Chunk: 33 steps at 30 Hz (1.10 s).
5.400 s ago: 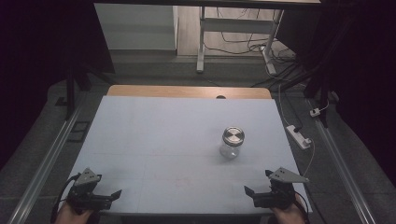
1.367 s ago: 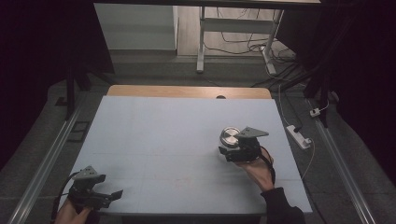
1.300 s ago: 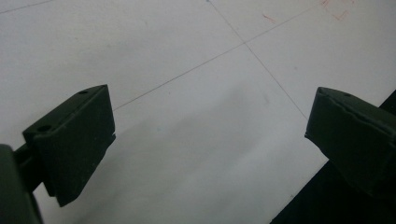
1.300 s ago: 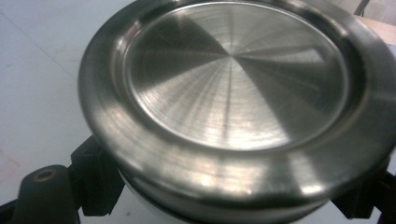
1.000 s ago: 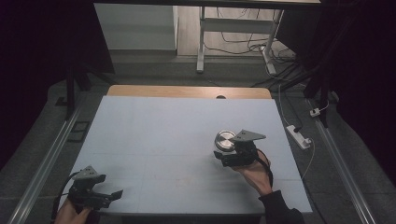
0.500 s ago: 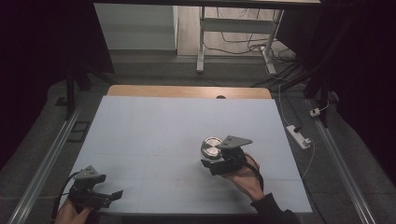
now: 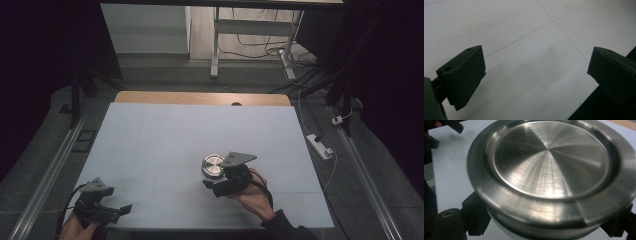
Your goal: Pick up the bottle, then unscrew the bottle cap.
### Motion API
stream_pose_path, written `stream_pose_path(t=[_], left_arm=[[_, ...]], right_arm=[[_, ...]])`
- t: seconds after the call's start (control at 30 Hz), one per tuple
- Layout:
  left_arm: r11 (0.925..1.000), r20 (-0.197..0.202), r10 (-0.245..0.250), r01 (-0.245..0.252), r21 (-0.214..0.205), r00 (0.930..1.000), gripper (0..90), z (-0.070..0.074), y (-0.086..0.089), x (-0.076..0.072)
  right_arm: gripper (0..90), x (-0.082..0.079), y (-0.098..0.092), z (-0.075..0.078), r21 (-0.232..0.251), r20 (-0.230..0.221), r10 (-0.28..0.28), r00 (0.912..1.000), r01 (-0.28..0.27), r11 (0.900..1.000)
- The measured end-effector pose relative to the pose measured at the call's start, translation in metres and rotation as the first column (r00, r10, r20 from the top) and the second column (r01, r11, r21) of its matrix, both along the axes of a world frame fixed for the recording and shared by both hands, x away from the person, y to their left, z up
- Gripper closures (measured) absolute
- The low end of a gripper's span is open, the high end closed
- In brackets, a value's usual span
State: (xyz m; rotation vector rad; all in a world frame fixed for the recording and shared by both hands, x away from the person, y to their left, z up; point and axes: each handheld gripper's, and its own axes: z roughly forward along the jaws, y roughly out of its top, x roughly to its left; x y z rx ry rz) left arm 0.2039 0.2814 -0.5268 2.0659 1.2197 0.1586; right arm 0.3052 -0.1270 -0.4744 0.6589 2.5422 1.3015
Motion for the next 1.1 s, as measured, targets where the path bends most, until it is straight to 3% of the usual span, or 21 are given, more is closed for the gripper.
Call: stream_pose_path(t=[0.37, 0.67, 0.7, 0.97, 1.1], left_arm=[[1.0, 0.016, 0.0, 0.0, -0.008, 0.9999, 0.4, 0.001, 0.001, -0.002], [0.9988, 0.08, -0.033, 0.036, -0.033, 0.9962, 0.0, 0.008, -0.005, 0.0], [0.998, 0.099, -0.049, 0.053, -0.036, 0.9939, 0.0, 0.01, -0.007, 0.001], [0.9922, 0.136, -0.095, 0.105, -0.067, 0.9861, 0.0, 0.017, -0.017, 0.007], [0.9865, 0.177, -0.122, 0.139, -0.087, 0.9766, 0.0, 0.024, -0.028, 0.013]], right_arm=[[15.0, -0.008, 0.01, -0.001, -0.006, -0.002, 0.049, 0.9988, -0.049, 0.9988], [15.0, -0.007, 0.009, 0.0, 0.003, -0.006, 0.042, 0.9991, -0.042, 0.9991], [15.0, -0.007, 0.009, 0.0, 0.003, -0.006, 0.043, 0.9991, -0.043, 0.9991], [15.0, -0.007, 0.009, 0.0, -0.001, -0.001, 0.05, 0.9987, -0.05, 0.9987], [15.0, -0.007, 0.009, 0.001, 0.004, 0.001, 0.051, 0.9987, -0.051, 0.9987]])
